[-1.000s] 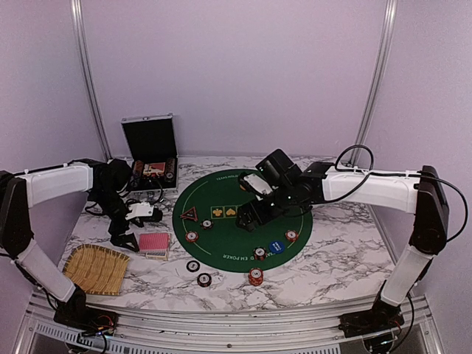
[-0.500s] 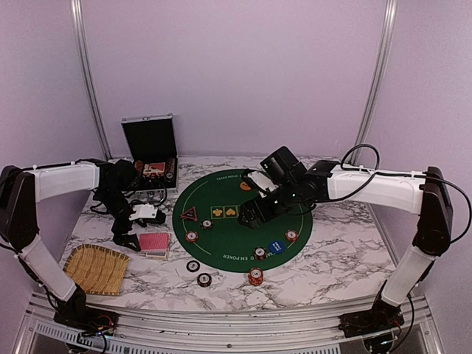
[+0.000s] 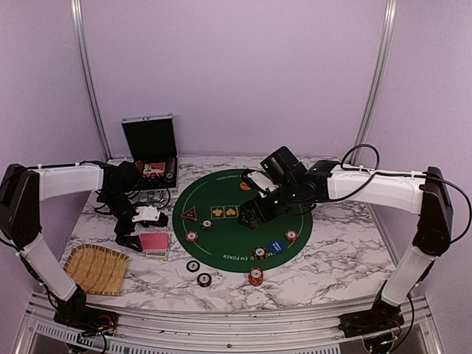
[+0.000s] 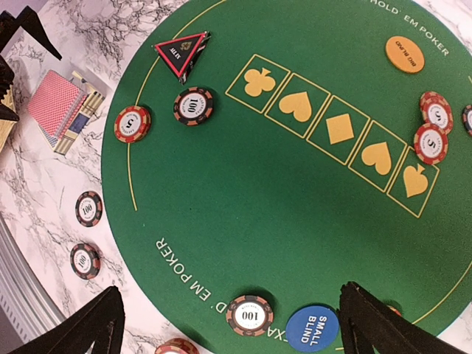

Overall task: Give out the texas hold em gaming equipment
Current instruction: Pick up the face-down deck piles from the poker case.

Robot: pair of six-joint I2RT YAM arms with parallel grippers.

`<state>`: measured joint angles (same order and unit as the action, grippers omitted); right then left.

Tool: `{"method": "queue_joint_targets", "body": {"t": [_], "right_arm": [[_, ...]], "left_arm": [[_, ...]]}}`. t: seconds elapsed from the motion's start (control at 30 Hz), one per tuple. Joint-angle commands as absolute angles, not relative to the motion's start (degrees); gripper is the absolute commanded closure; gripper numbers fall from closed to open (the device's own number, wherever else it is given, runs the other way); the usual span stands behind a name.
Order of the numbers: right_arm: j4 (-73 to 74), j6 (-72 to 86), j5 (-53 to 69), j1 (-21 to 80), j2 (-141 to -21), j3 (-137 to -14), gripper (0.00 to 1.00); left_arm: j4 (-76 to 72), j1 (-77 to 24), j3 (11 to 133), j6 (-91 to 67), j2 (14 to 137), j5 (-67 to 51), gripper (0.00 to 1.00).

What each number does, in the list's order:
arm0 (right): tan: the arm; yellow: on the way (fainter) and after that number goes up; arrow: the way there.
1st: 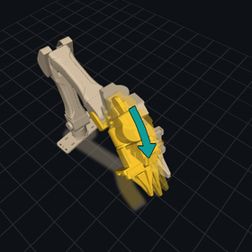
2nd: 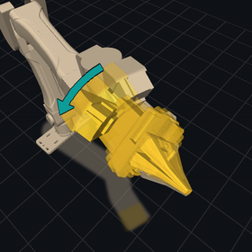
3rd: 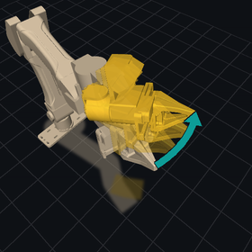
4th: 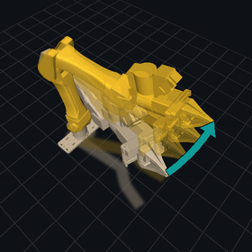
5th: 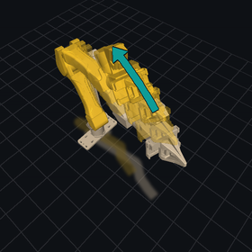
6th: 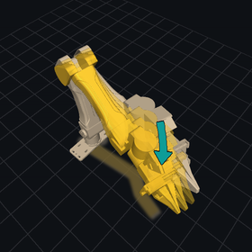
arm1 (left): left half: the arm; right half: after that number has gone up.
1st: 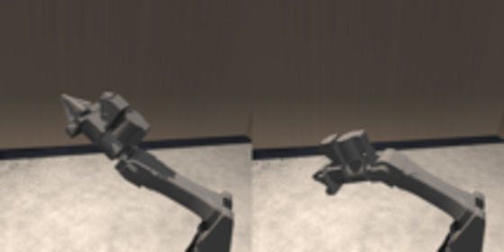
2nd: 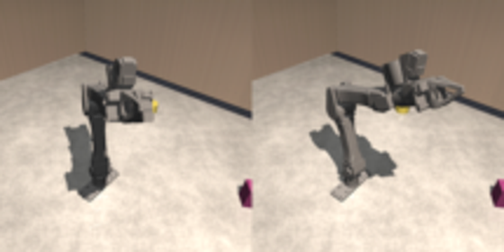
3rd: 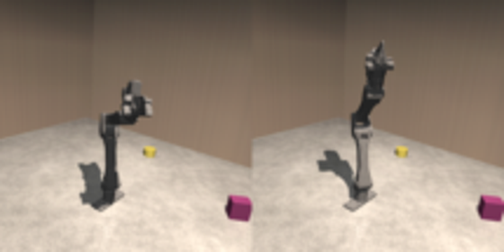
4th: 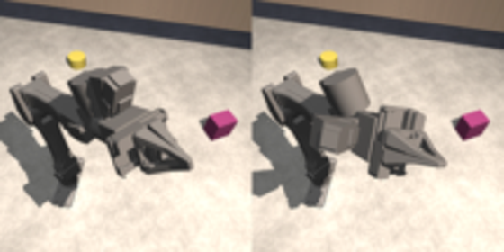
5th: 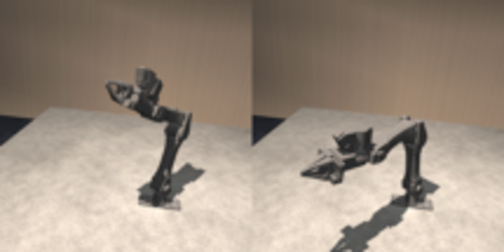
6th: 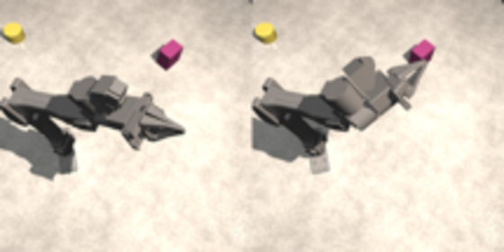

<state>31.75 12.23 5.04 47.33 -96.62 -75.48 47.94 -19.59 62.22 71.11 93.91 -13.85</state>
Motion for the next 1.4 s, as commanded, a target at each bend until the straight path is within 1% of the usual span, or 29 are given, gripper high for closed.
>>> {"method": "queue_joint_targets", "body": {"t": [0.0, 0.5, 1.37], "right_arm": [[31.53, 12.46, 5.27, 46.76, -95.01, -76.12, 0.01], [31.4, 12.48, 5.61, 46.62, -94.85, -75.15, 0.01], [30.85, 12.89, 5.97, 46.72, -93.88, -73.79, 0.01]], "left_arm": [[47.31, -20.18, 61.31, 70.96, 94.68, -13.06, 0.01], [44.03, -21.13, 59.47, 69.06, 94.9, -11.43, 0.01], [41.77, -21.99, 57.44, 70.13, 95.67, -8.92, 0.01]]}}
